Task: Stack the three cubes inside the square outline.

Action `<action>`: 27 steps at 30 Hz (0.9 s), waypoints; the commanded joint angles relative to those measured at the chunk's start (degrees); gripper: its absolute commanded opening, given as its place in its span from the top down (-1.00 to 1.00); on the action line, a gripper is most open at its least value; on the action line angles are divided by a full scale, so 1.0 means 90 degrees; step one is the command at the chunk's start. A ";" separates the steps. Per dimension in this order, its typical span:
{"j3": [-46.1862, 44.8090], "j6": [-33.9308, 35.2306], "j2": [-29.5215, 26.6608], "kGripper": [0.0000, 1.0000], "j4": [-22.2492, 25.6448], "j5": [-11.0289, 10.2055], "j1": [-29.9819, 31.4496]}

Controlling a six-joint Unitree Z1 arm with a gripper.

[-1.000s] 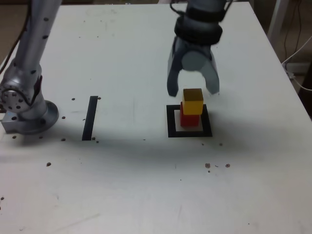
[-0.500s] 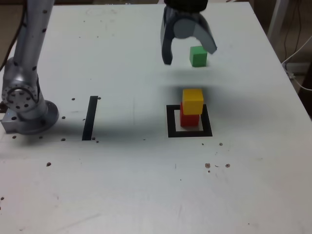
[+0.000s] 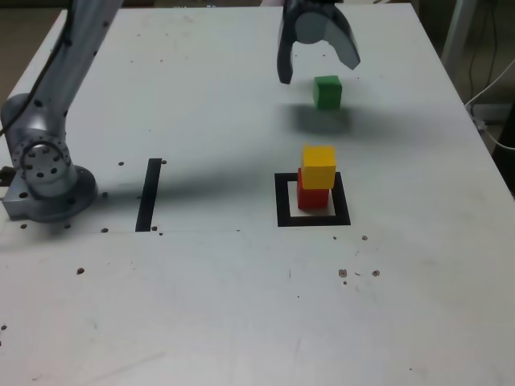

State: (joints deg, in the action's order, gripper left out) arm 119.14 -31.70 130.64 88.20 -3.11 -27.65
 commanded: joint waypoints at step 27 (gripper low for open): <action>0.1416 -0.0358 0.1462 0.33 0.0478 0.0207 -0.0150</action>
State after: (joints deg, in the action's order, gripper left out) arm 131.49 -34.73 143.73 91.05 -1.06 -28.95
